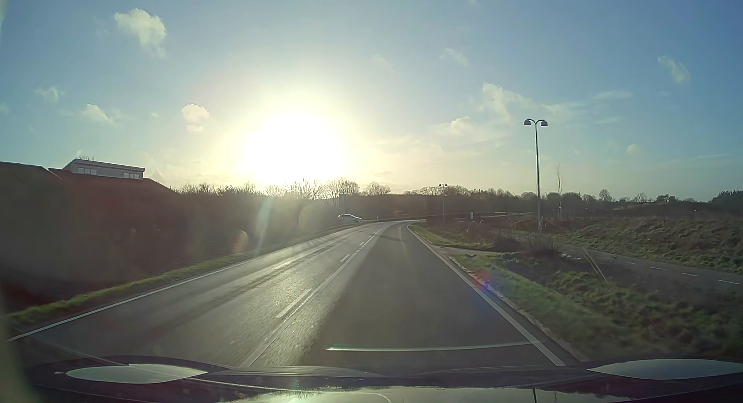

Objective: Follow the waypoints while adhering to traffic rules and regulations

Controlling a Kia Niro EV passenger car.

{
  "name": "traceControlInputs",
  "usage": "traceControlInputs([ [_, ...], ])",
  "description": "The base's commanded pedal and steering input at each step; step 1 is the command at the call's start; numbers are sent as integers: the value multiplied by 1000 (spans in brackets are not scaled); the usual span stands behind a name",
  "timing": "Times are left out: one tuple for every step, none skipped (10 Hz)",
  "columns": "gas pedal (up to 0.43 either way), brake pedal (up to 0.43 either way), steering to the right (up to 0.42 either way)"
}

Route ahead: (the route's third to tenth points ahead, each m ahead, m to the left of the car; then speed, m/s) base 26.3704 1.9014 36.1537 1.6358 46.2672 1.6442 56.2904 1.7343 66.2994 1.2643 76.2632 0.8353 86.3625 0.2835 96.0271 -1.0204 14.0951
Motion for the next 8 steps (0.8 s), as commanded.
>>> traceControlInputs([
  [130,0,4],
  [130,0,4],
  [118,0,5],
  [118,0,5],
  [118,0,5],
  [130,0,5],
  [130,0,4],
  [130,0,4],
])
